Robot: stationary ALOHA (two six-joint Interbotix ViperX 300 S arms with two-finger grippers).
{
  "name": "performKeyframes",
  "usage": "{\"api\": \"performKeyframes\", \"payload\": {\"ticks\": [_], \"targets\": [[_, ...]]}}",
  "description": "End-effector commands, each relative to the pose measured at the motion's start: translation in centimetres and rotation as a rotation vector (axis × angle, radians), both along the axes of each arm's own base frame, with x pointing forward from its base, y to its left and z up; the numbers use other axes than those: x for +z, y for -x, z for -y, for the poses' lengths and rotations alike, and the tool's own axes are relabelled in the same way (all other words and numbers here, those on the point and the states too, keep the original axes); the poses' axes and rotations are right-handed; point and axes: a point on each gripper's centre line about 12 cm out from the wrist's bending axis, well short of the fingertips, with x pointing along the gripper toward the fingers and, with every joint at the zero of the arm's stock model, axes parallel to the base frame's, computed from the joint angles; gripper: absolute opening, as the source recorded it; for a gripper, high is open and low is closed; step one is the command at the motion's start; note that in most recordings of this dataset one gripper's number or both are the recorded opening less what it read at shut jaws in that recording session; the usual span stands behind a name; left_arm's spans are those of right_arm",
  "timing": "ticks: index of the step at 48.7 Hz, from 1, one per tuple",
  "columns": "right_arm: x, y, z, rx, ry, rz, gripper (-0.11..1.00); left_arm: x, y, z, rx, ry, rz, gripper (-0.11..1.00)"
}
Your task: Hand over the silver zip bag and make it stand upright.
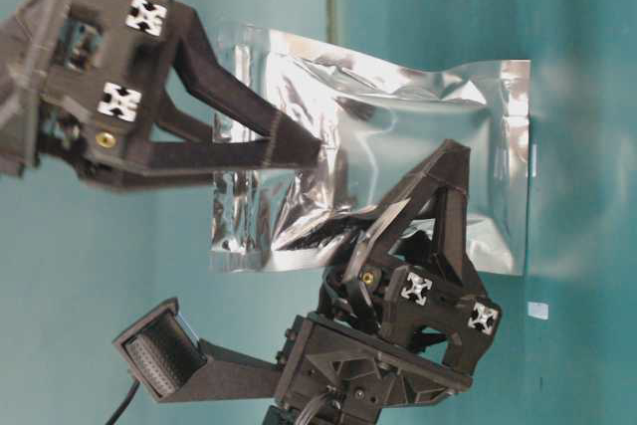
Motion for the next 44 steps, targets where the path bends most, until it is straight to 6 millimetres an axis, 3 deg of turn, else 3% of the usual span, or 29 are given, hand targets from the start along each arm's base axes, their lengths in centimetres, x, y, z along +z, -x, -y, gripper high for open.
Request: {"api": "performKeyframes", "payload": {"ticks": [1, 12, 22, 44], "targets": [[1.8, 0.6, 0.2, -0.025, -0.006, 0.062, 0.91, 0.5, -0.2, 0.1, -0.002, -0.002, 0.017, 0.29], [4.2, 1.8, 0.4, -0.067, -0.023, 0.169, 0.91, 0.5, -0.2, 0.1, -0.003, -0.003, 0.017, 0.29], [6.4, 4.1, 1.1, -0.108, -0.042, 0.251, 0.9, 0.5, -0.2, 0.1, -0.002, 0.0, 0.017, 0.29], [5.9, 8.1, 1.3, -0.099, -0.051, 0.342, 0.9, 0.6, -0.2, 0.1, -0.001, 0.001, 0.017, 0.29]]}}
